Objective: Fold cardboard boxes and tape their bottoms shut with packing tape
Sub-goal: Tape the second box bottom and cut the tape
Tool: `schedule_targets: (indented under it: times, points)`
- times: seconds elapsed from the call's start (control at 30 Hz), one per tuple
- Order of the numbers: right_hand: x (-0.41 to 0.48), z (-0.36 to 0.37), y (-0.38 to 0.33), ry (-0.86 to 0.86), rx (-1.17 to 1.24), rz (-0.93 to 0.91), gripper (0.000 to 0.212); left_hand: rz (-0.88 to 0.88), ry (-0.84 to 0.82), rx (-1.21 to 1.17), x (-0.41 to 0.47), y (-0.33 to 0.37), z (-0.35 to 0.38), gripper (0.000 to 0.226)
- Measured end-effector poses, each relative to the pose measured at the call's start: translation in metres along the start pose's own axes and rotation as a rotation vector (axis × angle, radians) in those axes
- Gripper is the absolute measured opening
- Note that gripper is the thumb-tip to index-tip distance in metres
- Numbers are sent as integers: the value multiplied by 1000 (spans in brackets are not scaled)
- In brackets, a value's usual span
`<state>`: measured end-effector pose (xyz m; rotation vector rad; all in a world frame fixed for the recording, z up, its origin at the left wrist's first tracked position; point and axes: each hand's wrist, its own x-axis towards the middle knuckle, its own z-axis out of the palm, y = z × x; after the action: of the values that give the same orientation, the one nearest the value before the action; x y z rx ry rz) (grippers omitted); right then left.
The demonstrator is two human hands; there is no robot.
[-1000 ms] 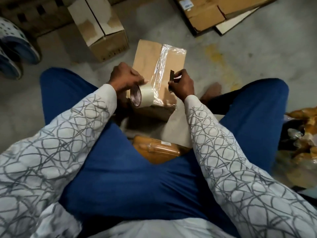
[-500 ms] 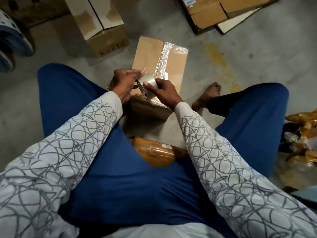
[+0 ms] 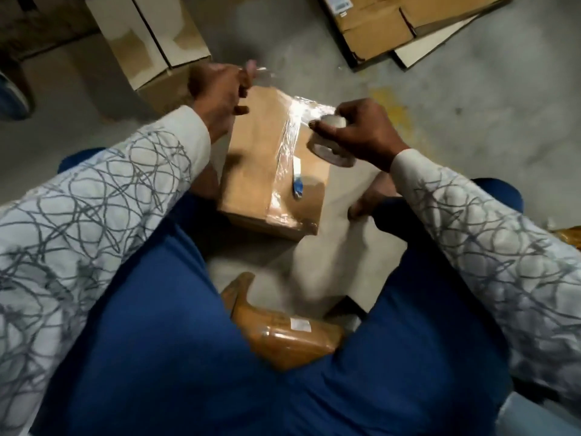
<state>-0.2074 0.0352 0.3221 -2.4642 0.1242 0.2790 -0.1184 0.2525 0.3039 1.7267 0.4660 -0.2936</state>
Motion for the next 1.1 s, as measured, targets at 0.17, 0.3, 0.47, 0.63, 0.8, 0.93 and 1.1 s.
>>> schedule_targets:
  times: [0.17, 0.3, 0.47, 0.63, 0.8, 0.93, 1.1]
  points:
    - [41, 3, 41, 51, 39, 88, 42, -147, 25, -43, 55, -15, 9, 20]
    - [83, 5, 57, -47, -28, 13, 41, -259, 204, -110, 101, -20, 3, 15]
    - [109, -5, 97, -156, -159, 103, 40, -416, 158, -86, 141, -43, -8, 27]
    - [137, 1, 121, -83, -320, 142, 46, -457, 37, -84, 150, -58, 8, 9]
    - [154, -2, 133, -93, -326, 190, 48, -451, 61, -7, 162, -52, 19, 13]
    - [161, 1, 140, -149, -301, 217, 50, -457, 91, 126, 166, -51, 26, 18]
    - [163, 6, 147, -203, -248, 262, 53, -424, 205, 189, 168, -48, 39, 22]
